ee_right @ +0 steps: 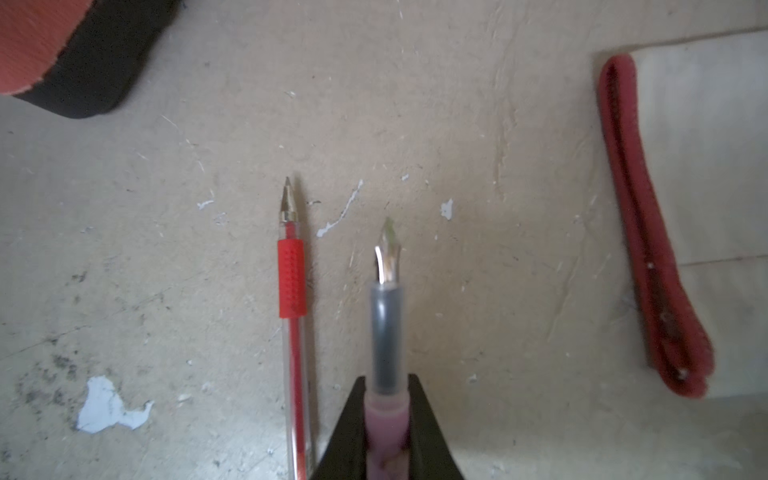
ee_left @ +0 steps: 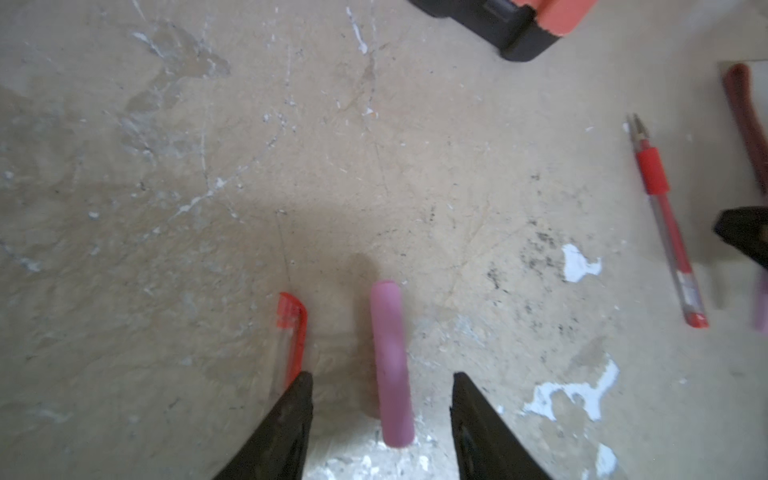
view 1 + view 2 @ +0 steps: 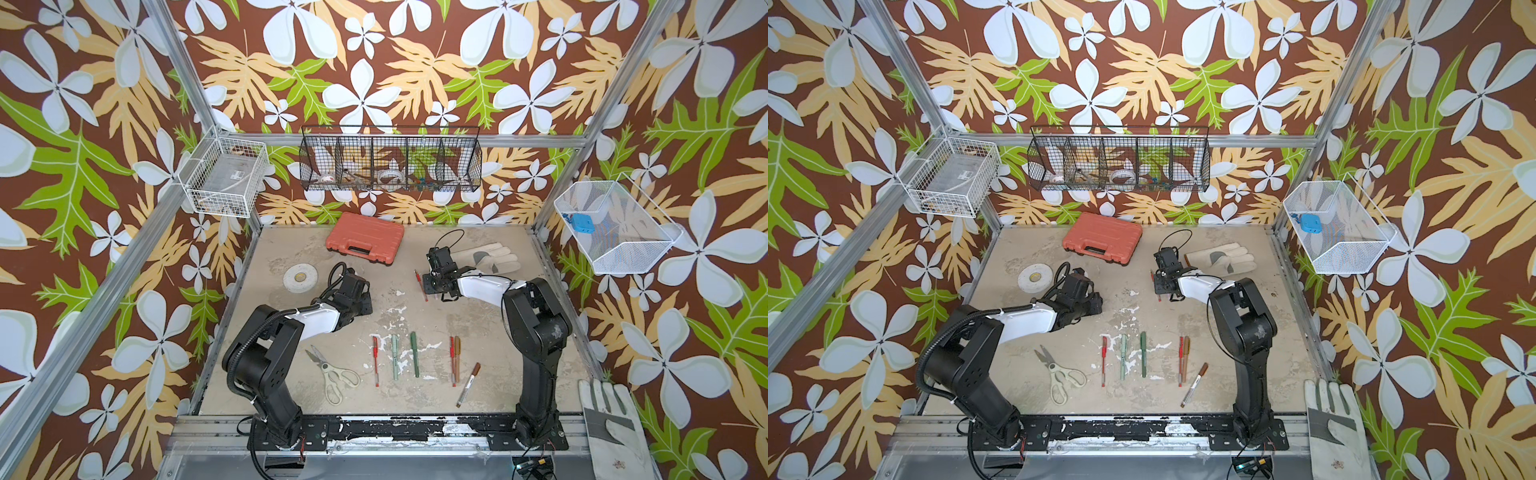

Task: Open the pen caps
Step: 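Lower the uncapped pink pen and the cap apart toward the table with both grippers, then open both grippers to drop the pink pen and its cap on the table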

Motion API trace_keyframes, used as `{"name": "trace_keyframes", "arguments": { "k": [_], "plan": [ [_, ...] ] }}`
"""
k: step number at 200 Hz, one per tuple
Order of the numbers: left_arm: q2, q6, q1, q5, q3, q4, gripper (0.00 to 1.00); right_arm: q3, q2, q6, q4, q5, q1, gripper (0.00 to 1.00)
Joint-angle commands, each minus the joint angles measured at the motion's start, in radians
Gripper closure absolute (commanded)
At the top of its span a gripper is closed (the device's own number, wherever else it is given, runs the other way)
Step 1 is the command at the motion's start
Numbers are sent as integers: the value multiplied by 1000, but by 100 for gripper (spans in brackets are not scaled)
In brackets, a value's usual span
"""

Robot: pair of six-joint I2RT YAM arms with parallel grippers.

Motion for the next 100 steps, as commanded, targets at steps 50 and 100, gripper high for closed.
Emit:
{"name": "trace_keyframes", "arguments": {
  "k": [50,100],
  "plan": [
    [-178,-54,-20,163,-134,230,42,-3,-7,-36,-20,-17,-17,71],
    [-289,-80,-26,206,-223,350,39,-78,-205,-14,-25,-46,-16,65]
  ]
}}
